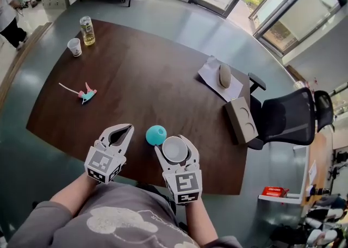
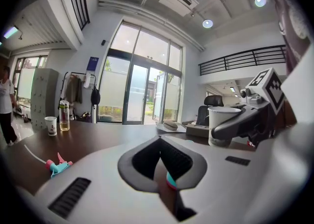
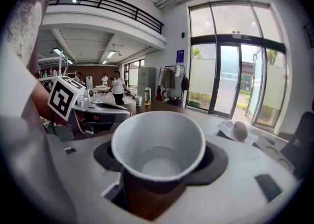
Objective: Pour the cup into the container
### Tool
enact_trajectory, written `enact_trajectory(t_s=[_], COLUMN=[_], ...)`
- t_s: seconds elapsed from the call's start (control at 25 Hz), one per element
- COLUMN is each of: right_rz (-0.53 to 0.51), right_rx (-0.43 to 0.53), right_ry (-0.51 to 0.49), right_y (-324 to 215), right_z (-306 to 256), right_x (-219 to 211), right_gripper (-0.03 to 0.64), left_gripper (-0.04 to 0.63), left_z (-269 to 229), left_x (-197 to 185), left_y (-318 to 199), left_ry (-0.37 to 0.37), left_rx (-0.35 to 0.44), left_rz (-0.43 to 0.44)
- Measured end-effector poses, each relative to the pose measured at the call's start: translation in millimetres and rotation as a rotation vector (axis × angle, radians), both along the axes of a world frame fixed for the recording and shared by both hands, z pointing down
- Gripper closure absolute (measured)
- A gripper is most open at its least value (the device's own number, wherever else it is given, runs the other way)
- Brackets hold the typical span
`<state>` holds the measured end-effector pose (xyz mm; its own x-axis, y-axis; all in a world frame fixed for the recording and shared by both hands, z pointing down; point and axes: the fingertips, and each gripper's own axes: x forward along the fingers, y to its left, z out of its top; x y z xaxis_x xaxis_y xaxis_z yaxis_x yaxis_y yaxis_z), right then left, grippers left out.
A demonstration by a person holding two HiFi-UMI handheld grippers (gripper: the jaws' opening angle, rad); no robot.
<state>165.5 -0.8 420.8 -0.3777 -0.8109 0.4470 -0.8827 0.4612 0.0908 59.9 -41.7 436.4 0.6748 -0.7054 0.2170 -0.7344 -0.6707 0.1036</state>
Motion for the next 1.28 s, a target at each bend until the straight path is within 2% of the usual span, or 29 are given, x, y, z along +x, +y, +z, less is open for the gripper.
enact_trajectory(t_s=[0.4,0.76,0.92,1.12,1.28], right_rz=[0.068,0.158,0.184,0.187,0.211], right_rx=[0.006,0.064,0.114,0.192,0.188], right_ry=[-0.053,-0.066,-0.069,-0.056,-0.090], right_y=[-21.6,-42.5,-49.9,-57.7,-62.6], right_z=[3.9,6.5,5.5,17.6,37.2], right_x=[-114.3,-172.4,-183.5,-186.9,-179.5], right_gripper=[0.317,0.316,0.317,0.316,0.316], left_gripper=[0.589,0.589,0.589,0.589,0.589], left_z=[2.0,3.9,16.9,33.3,39.4], left_x=[-102.8,-168.8,-179.6,-169.9,-153.6], left_y=[-32.5,-46.0,-45.0,-52.4,-59.0], left_ry=[0.009,0.009,0.004,-0.004,-0.009], left_rx=[-0.011,-0.016,-0.049,-0.067,-0.071], left_rz=[0.066,0.110,0.130,0.133,0.138])
